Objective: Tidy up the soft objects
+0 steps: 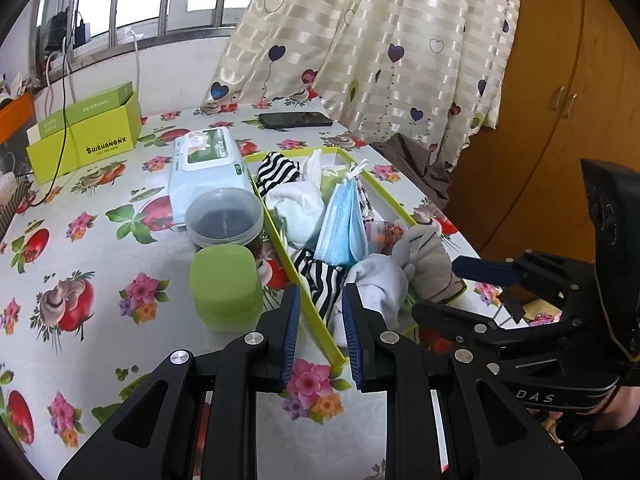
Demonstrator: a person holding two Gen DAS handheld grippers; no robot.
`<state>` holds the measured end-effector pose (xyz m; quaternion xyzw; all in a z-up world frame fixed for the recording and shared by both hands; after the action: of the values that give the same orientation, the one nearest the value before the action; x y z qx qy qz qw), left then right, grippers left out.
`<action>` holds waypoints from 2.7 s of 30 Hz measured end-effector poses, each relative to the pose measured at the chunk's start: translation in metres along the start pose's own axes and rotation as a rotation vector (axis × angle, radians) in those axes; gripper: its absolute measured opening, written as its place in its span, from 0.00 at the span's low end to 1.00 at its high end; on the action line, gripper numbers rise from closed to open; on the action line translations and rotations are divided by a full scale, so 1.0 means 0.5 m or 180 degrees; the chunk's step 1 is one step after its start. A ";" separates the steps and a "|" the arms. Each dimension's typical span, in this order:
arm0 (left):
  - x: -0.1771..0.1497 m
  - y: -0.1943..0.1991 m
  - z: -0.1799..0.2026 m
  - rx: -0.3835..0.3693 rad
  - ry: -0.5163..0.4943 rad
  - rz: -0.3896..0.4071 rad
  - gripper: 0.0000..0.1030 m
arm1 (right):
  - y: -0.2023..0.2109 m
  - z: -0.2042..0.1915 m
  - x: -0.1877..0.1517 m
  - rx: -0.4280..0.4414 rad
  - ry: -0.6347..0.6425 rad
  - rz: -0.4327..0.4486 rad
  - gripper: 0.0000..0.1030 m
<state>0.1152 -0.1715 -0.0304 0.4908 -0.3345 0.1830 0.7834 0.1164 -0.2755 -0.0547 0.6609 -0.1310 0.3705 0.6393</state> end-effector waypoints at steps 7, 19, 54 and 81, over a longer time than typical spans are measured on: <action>-0.015 0.005 0.002 0.0093 -0.0024 0.0012 0.22 | 0.010 -0.003 -0.015 -0.0081 -0.0045 0.0013 0.59; -0.034 -0.001 0.020 0.0049 -0.0100 -0.0034 0.22 | 0.023 -0.004 -0.021 -0.0115 -0.0047 0.0072 0.68; -0.049 -0.027 0.005 0.0308 -0.0175 -0.0182 0.22 | -0.006 -0.018 -0.030 -0.0057 -0.0041 -0.0066 0.68; -0.049 -0.030 0.007 0.0355 -0.0165 -0.0209 0.22 | -0.008 -0.023 -0.033 -0.0044 -0.0028 -0.0074 0.68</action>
<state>0.1059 -0.1803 -0.0562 0.5490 -0.3278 0.1627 0.7515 0.1038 -0.2689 -0.0697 0.6596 -0.1286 0.3593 0.6475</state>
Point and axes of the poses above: each gripper's, at about its wrist camera, not at the fingertips, and y roughly against the way its jaws point, z to its right, x to its top, the point moved 9 cm from there along -y, roughly the way its jaws point, and after that the axes turned 12 degrees about -x, right-handed, at the moved point
